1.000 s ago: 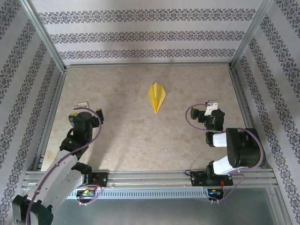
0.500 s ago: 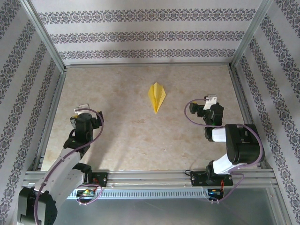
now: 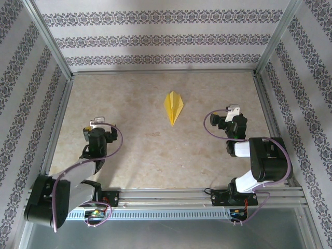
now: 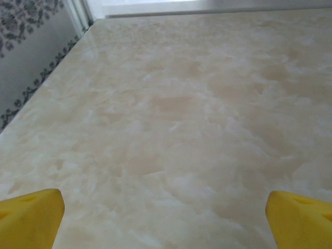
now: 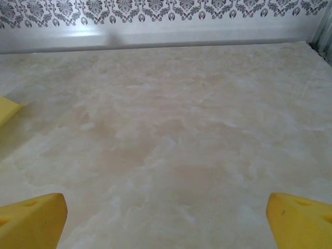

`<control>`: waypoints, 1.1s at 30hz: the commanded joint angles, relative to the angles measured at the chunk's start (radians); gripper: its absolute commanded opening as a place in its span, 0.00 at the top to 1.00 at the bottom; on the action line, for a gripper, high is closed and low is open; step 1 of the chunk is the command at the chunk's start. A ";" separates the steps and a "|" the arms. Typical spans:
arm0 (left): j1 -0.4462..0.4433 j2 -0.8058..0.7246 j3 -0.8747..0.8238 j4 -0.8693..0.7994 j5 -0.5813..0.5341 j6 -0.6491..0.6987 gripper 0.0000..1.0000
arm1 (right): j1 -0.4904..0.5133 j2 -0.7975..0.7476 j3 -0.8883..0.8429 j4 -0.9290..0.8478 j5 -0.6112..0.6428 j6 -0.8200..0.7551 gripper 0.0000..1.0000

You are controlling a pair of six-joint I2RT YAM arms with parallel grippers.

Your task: Fold a paper plane with a square sheet of paper (fold left side to right side)

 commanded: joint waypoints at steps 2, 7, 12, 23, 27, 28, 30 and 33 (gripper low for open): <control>0.012 0.104 0.001 0.265 0.069 0.086 0.00 | 0.013 -0.007 0.018 0.002 0.012 -0.010 0.02; 0.026 0.234 0.013 0.426 0.161 0.133 0.00 | 0.014 -0.007 0.018 0.002 0.013 -0.011 0.02; 0.057 0.418 0.019 0.620 0.234 0.142 0.00 | 0.014 -0.007 0.018 0.001 0.013 -0.011 0.02; 0.124 0.479 0.108 0.511 0.251 0.061 0.00 | 0.016 -0.006 0.020 0.001 0.016 -0.011 0.02; 0.155 0.481 0.144 0.436 0.267 0.032 0.00 | 0.016 -0.007 0.020 -0.001 0.016 -0.011 0.02; 0.155 0.477 0.144 0.434 0.263 0.028 0.00 | 0.016 -0.005 0.020 -0.001 0.016 -0.012 0.02; 0.155 0.477 0.144 0.428 0.254 0.024 0.00 | 0.016 -0.007 0.020 -0.001 0.016 -0.012 0.02; 0.155 0.476 0.138 0.438 0.241 0.023 0.00 | 0.016 -0.007 0.020 -0.001 0.016 -0.012 0.02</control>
